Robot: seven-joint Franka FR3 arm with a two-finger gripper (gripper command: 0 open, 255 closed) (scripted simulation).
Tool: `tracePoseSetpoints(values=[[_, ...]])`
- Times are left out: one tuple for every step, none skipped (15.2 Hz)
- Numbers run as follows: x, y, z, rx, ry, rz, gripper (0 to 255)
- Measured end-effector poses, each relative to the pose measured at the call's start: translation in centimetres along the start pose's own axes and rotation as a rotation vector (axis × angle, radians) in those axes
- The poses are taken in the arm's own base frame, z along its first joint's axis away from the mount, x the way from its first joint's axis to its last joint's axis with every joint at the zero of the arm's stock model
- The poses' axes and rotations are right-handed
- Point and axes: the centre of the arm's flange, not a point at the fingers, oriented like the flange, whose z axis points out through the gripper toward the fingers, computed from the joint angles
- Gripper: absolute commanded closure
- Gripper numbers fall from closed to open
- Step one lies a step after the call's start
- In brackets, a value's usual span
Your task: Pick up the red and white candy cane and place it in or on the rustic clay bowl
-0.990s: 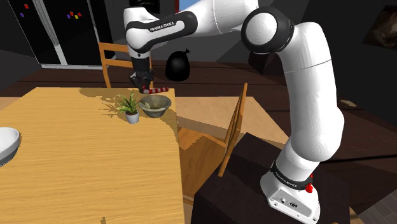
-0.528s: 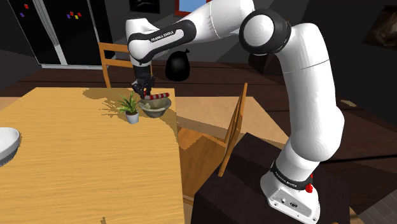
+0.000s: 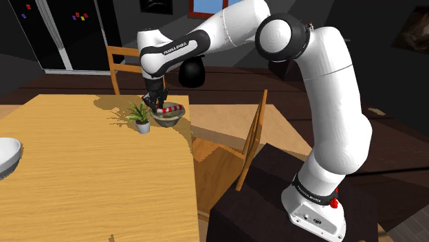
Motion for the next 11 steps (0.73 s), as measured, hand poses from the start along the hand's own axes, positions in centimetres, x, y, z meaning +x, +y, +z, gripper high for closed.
tracePoseSetpoints(values=[[0.00,-0.01,0.05,0.000,0.000,0.000,255],[0.00,-0.02,0.08,0.000,0.000,0.000,255],[0.00,-0.02,0.09,0.000,0.000,0.000,255],[0.00,-0.02,0.10,0.000,0.000,0.000,255],[0.00,-0.02,0.11,0.000,0.000,0.000,0],[0.00,-0.01,0.12,0.000,0.000,0.000,0],[0.00,0.00,0.13,0.000,0.000,0.000,0],[0.00,0.00,0.14,0.000,0.000,0.000,0],[0.00,0.00,0.14,0.000,0.000,0.000,0],[0.00,0.01,0.14,0.000,0.000,0.000,0],[0.00,0.00,0.13,0.000,0.000,0.000,0]])
